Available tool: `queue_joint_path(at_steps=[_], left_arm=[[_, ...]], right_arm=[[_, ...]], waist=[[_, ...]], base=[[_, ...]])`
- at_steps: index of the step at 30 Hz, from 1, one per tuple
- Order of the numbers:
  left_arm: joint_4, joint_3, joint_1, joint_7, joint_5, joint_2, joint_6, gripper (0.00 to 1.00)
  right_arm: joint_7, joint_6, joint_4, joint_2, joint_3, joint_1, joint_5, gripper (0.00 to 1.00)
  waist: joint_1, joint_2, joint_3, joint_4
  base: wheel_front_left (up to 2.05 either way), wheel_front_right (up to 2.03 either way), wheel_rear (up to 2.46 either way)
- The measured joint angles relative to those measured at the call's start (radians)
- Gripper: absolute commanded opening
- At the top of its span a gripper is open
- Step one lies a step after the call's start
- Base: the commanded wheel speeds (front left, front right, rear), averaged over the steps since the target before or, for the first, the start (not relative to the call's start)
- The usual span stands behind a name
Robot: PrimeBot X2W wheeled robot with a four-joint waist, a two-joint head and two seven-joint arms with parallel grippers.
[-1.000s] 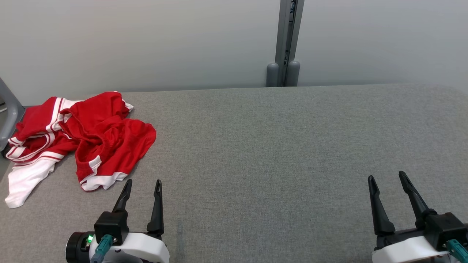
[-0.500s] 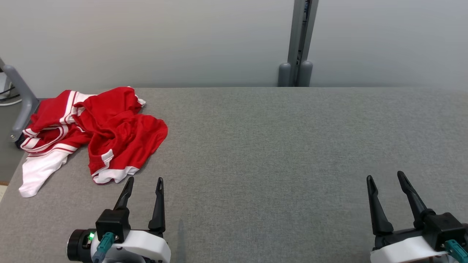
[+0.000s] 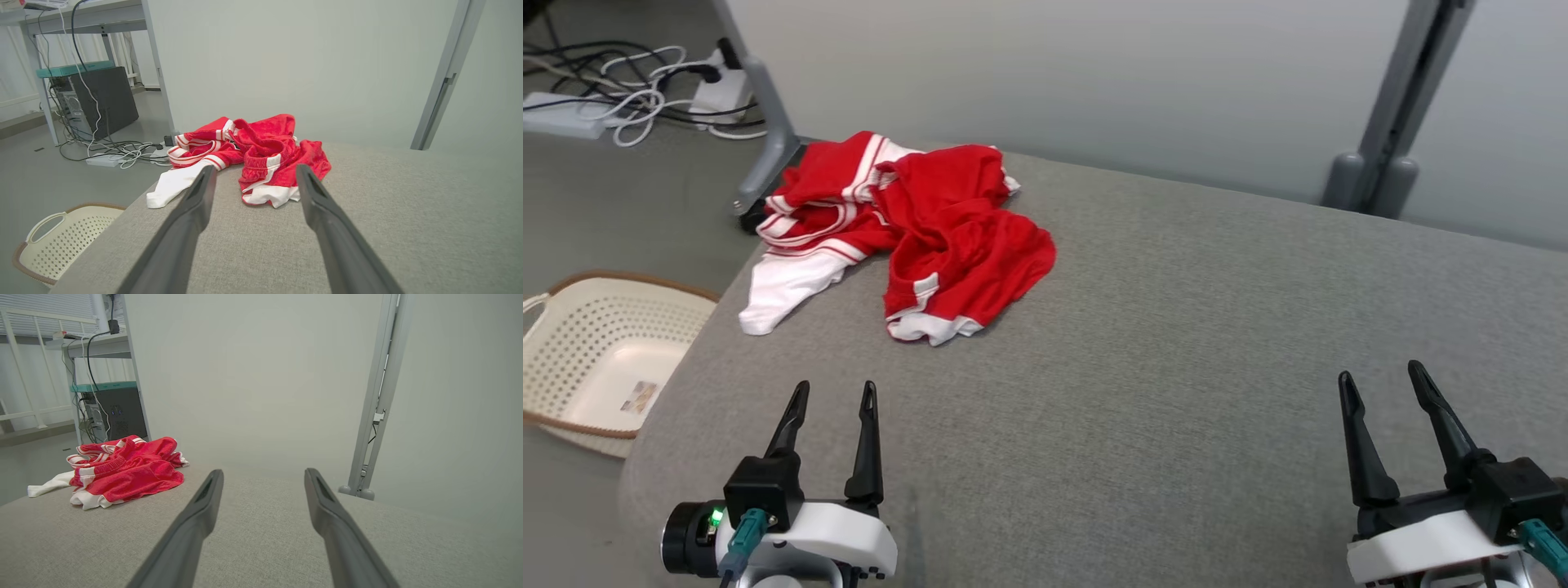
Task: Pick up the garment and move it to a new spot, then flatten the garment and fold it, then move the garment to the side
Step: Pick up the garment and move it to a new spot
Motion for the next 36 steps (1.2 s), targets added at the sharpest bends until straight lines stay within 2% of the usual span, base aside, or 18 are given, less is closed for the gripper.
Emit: queue_joint_path(at_steps=[6,11,17,23,28,32,36], left_arm=[[-0.007,0.008,0.004,0.000,-0.012,0.000,0.003,1.00],[-0.010,0.015,0.020,0.000,-0.018,0.000,0.004,1.00],[-0.016,0.040,0.018,0.000,-0.017,0.000,0.004,1.00],[0.025,0.081,-0.039,0.000,-0.026,0.007,-0.033,1.00],[0.114,0.083,-0.179,0.002,-0.033,0.058,-0.100,1.00],[0.200,0.069,-0.337,0.044,-0.020,0.122,-0.138,1.00],[0.277,0.044,-0.483,0.105,-0.025,0.159,-0.177,1.00]], right_arm=[[0.000,0.000,0.004,0.000,0.007,-0.015,0.013,1.00],[0.000,0.000,0.008,0.001,0.017,-0.028,0.030,1.00],[0.000,0.000,0.007,0.000,-0.002,-0.043,0.056,1.00],[0.000,0.000,0.000,0.000,-0.023,-0.063,0.074,1.00],[0.000,0.000,-0.018,0.000,-0.033,-0.088,0.055,1.00],[0.000,0.000,-0.028,0.000,-0.021,-0.122,0.043,1.00],[0.000,0.000,-0.043,0.000,-0.005,-0.165,0.031,1.00]], waist=[[0.0000,0.0000,0.012,0.115],[0.0000,0.0000,0.023,0.175],[0.0000,0.0000,0.037,0.147],[0.0000,0.0000,0.069,0.098],[0.0000,0.0000,0.121,0.058],[0.0000,0.0000,0.170,0.028],[0.0000,0.0000,0.224,-0.008]], base=[[0.00,0.00,0.00],[0.00,0.00,0.00],[0.00,0.00,0.00],[0.00,0.00,0.00],[0.00,0.00,0.00],[0.00,0.00,0.00],[0.00,0.00,0.00]])
